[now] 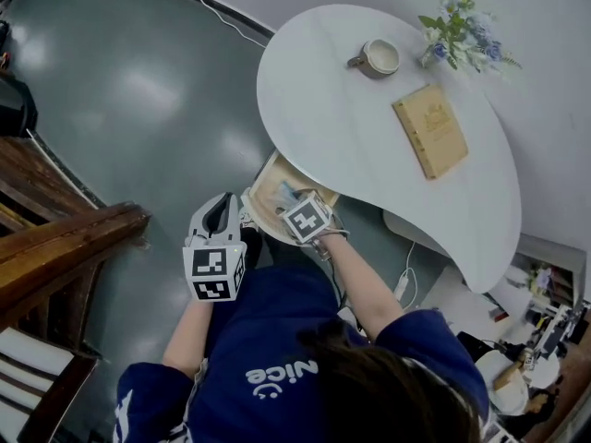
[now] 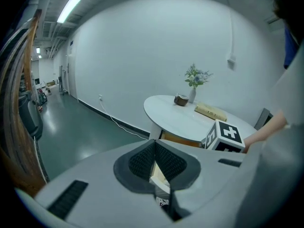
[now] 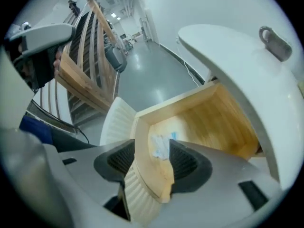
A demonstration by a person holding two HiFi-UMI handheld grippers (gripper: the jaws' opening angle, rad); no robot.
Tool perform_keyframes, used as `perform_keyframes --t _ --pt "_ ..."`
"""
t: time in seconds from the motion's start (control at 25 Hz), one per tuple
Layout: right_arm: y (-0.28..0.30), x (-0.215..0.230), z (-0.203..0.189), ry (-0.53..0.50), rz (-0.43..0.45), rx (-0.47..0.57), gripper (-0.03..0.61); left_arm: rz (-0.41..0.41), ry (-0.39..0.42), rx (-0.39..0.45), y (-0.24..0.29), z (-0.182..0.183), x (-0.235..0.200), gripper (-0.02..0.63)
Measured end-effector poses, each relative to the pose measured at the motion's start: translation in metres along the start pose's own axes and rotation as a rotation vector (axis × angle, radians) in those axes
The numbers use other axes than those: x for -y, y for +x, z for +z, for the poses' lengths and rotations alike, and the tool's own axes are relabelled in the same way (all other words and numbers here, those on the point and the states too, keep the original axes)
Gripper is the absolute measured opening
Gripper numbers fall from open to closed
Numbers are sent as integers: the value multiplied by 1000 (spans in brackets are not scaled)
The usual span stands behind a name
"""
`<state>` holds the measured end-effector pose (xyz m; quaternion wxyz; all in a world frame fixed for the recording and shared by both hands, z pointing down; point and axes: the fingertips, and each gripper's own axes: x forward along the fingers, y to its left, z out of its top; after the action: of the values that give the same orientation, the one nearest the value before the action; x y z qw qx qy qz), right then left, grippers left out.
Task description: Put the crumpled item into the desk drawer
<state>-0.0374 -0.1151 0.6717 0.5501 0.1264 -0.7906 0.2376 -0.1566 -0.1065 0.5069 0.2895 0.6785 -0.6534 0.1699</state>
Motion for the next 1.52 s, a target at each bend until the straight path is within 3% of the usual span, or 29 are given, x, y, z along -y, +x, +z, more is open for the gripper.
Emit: perform_keyframes --t 0.16,0.64,0.88,1.28,1.52 --pt "-24 -9 4 159 14 65 236 -43 5 10 5 7 6 3" --pt "-103 3 39 309 -74 358 236 -149 44 61 9 37 32 3" --pt "-145 12 53 342 -154 496 235 -205 94 86 11 58 46 3" --pt "-210 24 57 365 -290 676 232 -303 83 163 5 98 85 3" --pt "-257 30 63 358 -364 799 229 -334 156 237 -9 122 108 3"
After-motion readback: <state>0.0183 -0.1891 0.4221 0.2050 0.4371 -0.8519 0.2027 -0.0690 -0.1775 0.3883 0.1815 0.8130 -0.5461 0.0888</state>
